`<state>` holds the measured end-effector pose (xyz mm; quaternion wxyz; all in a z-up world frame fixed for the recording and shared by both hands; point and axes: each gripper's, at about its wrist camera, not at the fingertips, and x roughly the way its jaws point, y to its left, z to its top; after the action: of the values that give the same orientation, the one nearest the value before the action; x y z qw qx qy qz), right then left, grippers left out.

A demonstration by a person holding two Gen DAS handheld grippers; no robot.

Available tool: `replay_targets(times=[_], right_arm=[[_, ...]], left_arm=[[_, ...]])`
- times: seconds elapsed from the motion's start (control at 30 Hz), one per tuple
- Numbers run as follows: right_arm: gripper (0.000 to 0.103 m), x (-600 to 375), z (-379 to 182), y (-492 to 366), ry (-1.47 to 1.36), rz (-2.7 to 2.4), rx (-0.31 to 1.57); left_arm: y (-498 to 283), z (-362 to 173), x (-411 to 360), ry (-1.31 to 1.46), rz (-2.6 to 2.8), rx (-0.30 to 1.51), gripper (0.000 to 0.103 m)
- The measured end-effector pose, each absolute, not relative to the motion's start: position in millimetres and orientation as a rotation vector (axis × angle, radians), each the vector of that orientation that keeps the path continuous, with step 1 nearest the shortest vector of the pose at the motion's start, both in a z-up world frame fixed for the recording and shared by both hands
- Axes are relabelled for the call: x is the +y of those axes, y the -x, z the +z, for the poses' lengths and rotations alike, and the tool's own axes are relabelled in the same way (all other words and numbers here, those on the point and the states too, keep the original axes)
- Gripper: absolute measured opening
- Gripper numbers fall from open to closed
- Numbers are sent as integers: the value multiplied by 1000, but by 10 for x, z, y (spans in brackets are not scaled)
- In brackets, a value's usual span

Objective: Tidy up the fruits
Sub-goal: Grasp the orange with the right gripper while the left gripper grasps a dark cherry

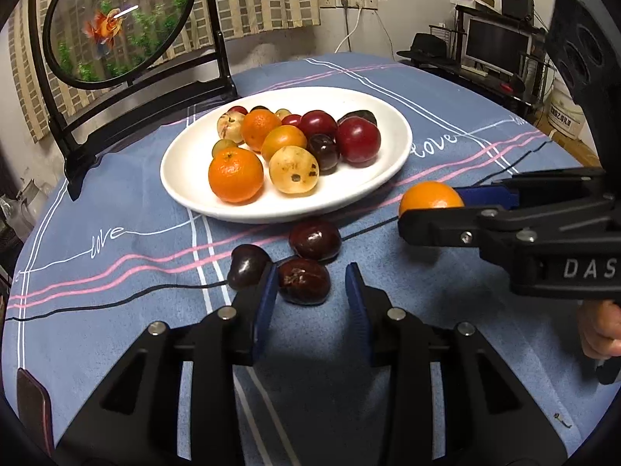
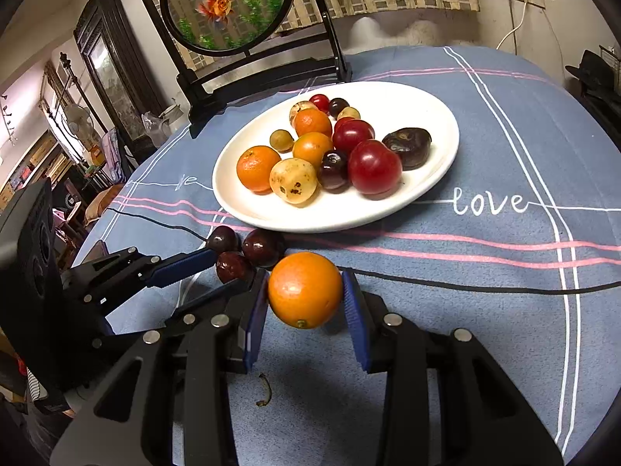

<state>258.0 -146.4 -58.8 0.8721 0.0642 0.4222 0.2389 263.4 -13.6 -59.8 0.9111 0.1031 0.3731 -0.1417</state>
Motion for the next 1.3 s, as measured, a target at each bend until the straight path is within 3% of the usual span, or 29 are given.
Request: replay_targets(times=[0.47,0.63,1.3], right_arm=[[38,-1467,-586,-2591,-114,475,874],[38,-1482,-578,-2598,-119,472,875],[38,-1434,-500,-2578,-140,559,856]], left_arm=[[-2763,-646,-262,-302,-202,788,37],[-2737,-647,-272,-332,-172,795,31],[-2583,-132,257,148,-397,735,31]])
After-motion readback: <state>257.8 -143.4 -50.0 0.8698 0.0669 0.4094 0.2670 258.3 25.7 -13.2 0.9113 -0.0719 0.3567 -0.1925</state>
